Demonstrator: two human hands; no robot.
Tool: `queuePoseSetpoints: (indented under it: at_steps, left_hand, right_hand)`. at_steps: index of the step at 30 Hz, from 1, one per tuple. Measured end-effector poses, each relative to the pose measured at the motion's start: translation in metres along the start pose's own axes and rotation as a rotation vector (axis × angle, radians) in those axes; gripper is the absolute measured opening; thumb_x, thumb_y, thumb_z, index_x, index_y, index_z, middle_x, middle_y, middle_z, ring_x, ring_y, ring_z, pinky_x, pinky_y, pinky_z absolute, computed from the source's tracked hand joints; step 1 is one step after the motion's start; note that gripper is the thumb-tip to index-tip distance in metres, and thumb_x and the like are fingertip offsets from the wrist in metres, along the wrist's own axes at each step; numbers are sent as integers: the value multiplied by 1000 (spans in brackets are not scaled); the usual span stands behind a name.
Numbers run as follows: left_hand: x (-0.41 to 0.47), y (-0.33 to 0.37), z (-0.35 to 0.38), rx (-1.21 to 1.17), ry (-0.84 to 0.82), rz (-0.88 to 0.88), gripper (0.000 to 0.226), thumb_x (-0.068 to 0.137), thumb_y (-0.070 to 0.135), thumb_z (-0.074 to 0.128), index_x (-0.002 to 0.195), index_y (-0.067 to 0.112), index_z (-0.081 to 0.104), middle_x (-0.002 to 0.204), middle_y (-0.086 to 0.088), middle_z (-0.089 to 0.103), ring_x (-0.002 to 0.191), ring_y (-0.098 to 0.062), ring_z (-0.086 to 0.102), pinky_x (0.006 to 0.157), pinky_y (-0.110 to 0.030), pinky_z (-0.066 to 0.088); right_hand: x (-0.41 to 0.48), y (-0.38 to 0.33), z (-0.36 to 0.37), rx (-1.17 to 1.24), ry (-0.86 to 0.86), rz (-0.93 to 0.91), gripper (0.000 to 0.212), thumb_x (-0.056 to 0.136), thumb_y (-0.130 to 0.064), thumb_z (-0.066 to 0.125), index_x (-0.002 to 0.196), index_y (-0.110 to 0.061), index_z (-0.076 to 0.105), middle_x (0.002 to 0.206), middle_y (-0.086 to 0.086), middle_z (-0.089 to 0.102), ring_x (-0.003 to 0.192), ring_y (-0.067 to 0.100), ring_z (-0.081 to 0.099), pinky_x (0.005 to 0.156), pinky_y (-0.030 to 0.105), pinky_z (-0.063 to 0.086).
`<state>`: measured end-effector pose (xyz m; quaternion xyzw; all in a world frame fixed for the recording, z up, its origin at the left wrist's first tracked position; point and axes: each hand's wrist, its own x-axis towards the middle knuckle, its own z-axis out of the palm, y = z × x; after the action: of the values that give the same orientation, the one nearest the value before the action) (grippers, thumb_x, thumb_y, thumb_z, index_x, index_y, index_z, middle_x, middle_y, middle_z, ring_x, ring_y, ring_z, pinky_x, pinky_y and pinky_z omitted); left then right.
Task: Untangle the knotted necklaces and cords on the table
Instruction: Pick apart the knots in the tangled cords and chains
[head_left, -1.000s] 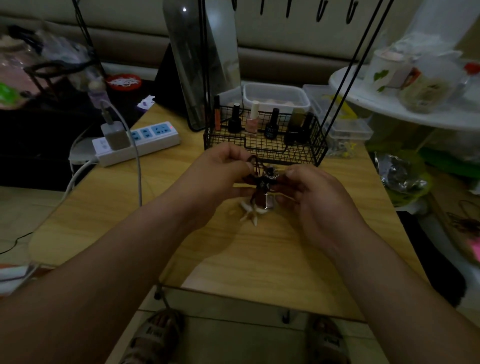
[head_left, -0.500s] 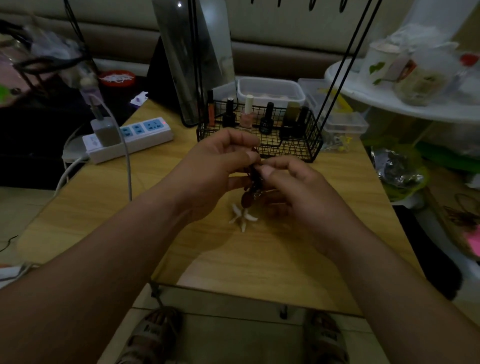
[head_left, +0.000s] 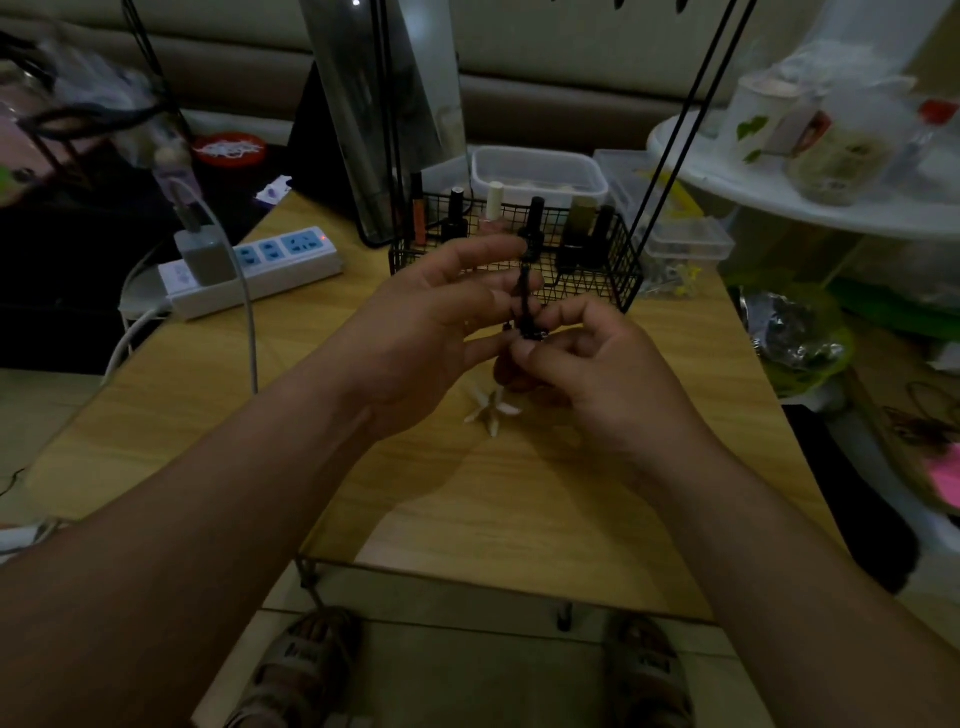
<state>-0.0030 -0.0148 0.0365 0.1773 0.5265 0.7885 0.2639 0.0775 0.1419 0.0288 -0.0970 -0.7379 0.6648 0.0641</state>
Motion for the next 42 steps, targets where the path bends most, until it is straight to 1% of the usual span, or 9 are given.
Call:
queuePoseSetpoints:
  at_steps: [3, 9, 14, 17, 24, 30, 33, 38, 42]
  left_hand:
    - [-1, -2, -3, 177, 14, 40, 52, 95, -6, 57, 140, 21, 62, 138, -16, 64, 126, -27, 65, 105, -44, 54]
    - [-13, -7, 6, 712, -57, 60, 44, 97, 2, 64, 135, 24, 62, 118, 6, 71, 101, -7, 72, 87, -26, 61]
    - [-8, -17, -1, 1030, 45, 117, 7, 98, 22, 70, 99, 27, 65, 89, 6, 71, 78, -5, 68, 67, -27, 58]
    - [-6, -17, -2, 1011, 82, 119, 9, 98, 25, 71, 91, 25, 64, 86, 4, 70, 74, -6, 66, 63, -24, 53]
    - [-3, -12, -9, 800, 85, 15, 9, 96, 20, 72, 94, 22, 64, 100, -13, 74, 96, -35, 71, 87, -58, 60]
    - [-4, -8, -6, 702, 121, 21, 13, 97, 6, 67, 101, 18, 63, 108, -22, 70, 85, -21, 66, 80, -36, 59]
    - [-5, -6, -6, 642, 108, -21, 18, 99, 4, 62, 109, 18, 65, 108, -20, 69, 90, -21, 69, 85, -39, 59]
    - [-7, -4, -6, 717, 4, -85, 24, 103, 8, 58, 119, 22, 69, 106, -6, 72, 91, -15, 71, 75, -26, 59]
    - [-8, -7, -4, 786, -27, -91, 12, 103, 14, 60, 105, 20, 70, 103, -6, 76, 92, -21, 72, 81, -34, 61]
  right_hand:
    - [1, -5, -4, 102, -1, 22, 15, 99, -10, 66, 113, -7, 60, 94, 15, 79, 88, 33, 77, 71, 32, 61]
    - [4, -2, -8, 147, -4, 71, 7, 100, -13, 63, 104, -15, 69, 86, 5, 78, 78, 17, 74, 65, 26, 56]
    - [6, 5, -8, -17, 54, 70, 9, 102, -20, 63, 105, -14, 70, 88, 4, 79, 79, 17, 75, 69, 29, 58]
    - [7, 7, -9, -72, 64, 88, 9, 103, -19, 61, 105, -15, 69, 92, 4, 77, 79, 14, 73, 68, 30, 56]
    - [9, 6, -11, -158, -51, 124, 15, 99, -14, 63, 103, -24, 74, 101, 7, 77, 87, 17, 69, 74, 34, 56]
    - [9, 8, -11, -325, 13, 48, 8, 97, -22, 68, 91, -25, 72, 90, 2, 74, 80, 17, 67, 73, 42, 55]
    - [8, 7, -11, -398, 35, 5, 9, 98, -25, 66, 91, -26, 71, 91, -3, 73, 84, 15, 66, 70, 36, 52]
    - [8, 3, -9, -249, 76, 4, 6, 99, -25, 62, 96, -22, 67, 95, 6, 75, 96, 30, 71, 92, 57, 57]
    - [8, 4, -9, -190, 61, 17, 4, 100, -21, 61, 100, -20, 65, 96, 7, 73, 99, 32, 72, 93, 61, 56]
